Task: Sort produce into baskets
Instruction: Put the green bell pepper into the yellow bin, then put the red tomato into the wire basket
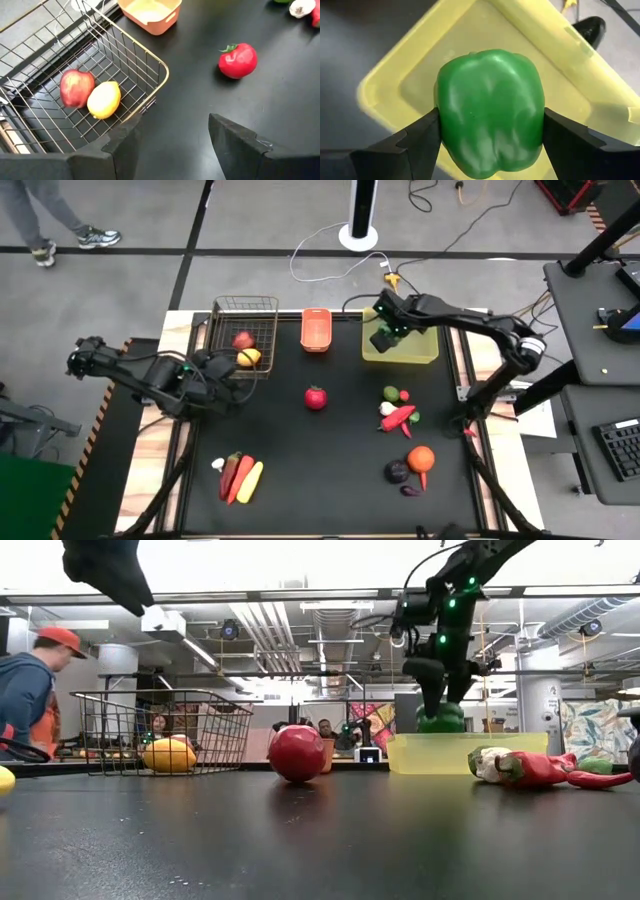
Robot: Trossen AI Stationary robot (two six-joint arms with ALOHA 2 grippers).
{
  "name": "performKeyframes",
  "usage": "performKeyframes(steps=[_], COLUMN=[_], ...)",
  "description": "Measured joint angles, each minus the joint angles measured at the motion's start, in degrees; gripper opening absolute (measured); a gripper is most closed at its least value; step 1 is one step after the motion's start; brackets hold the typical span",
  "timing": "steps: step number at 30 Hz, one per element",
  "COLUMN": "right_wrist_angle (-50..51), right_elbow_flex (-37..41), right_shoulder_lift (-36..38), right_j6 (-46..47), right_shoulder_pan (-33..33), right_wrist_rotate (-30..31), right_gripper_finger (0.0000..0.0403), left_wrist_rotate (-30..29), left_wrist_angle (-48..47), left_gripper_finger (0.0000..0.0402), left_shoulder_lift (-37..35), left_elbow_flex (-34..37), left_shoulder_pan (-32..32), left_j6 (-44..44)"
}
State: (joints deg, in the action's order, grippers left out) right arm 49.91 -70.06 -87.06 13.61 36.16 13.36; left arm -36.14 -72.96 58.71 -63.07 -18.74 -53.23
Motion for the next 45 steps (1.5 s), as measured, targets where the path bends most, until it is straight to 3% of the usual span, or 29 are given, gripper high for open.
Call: performKeyframes(steps=[17,45], right_wrist_angle=[-5.9,-8.9], right_elbow_flex=[0.0,0.0], right_shoulder_lift=[-8.0,-3.7], right_j6=[-3.2,-4.5], right_shoulder_pan=[3.0,3.3], right_wrist_rotate=[0.2,2.3], right_gripper_finger=[0.033,0.0359], left_wrist_rotate=[-3.7,-1.9], left_wrist_angle=[0.0,1.0], left_gripper_finger=[0.0209,0.0209], left_shoulder_lift=[2.3,4.9], left_elbow_flex=[0.1,-2.0], left_shoulder_pan=[0.0,0.1], left_j6=[-2.8,-4.8])
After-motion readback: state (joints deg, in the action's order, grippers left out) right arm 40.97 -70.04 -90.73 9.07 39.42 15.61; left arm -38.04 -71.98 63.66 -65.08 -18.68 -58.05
